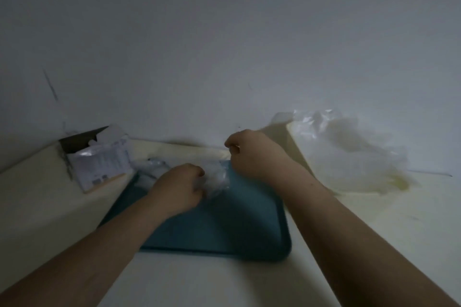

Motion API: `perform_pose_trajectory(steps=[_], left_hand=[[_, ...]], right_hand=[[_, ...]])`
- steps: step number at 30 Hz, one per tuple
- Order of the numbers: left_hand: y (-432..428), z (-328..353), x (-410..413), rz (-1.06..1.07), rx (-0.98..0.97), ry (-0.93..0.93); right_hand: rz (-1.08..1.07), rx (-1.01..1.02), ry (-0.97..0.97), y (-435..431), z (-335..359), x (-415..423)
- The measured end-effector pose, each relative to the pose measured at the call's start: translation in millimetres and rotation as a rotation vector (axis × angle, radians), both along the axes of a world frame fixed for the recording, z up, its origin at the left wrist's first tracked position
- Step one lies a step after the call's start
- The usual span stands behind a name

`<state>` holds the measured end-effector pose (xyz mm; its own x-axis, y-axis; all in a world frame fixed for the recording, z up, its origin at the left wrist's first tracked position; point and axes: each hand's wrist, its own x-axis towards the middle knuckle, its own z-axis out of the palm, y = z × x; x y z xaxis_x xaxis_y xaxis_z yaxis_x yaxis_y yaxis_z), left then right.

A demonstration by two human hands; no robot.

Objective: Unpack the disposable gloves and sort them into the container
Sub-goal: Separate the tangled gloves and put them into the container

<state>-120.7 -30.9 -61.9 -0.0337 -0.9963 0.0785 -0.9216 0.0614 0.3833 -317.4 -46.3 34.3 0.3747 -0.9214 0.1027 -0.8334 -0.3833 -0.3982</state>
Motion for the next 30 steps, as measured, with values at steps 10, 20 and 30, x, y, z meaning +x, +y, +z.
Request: perform_pose_trajectory(steps=[10, 20, 30], left_hand=[[-13.5, -12.3, 32.0, -0.040, -0.063, 0.324], [0.1, 57.3, 21.4, -0.037, 0.034, 1.099], [-0.1, 45.0, 36.1, -0.247, 0.346, 1.357]], right_hand=[[-0.066, 0.156, -0.492, -33.6, -74.0, 16.0], [0.148, 0.227, -0.885, -38.3, -67.4, 8.0], [0.069, 0.281, -1.106, -29.8, -54.8, 4.5]])
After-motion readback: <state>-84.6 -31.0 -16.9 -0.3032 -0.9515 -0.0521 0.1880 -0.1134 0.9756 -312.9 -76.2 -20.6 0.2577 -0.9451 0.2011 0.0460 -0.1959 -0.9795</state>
